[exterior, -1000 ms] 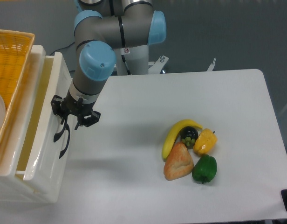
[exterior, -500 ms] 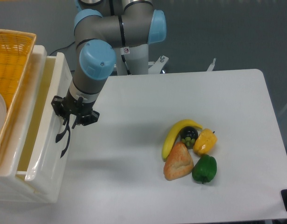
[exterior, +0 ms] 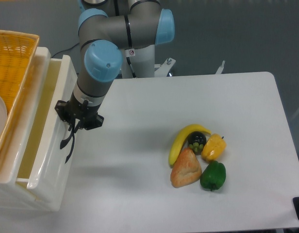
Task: Slide open the top white drawer
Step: 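Pull the gripped handle away from the cabinet, sliding the drawer out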
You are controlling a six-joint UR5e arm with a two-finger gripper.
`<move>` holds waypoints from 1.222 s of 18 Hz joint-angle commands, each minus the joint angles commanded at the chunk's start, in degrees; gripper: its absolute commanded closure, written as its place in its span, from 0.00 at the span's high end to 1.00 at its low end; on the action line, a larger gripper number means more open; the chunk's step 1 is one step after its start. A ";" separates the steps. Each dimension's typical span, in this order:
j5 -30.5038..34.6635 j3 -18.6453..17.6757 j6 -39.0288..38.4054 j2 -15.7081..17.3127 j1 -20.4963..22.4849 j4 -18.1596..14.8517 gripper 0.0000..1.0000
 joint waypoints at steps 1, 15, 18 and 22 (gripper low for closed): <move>0.00 0.00 0.00 0.00 0.09 0.00 0.20; 0.53 2.02 0.09 -0.88 0.70 0.00 0.18; 0.53 2.02 0.18 -1.23 0.70 0.00 0.18; 0.53 1.93 0.35 -1.32 0.70 0.09 0.18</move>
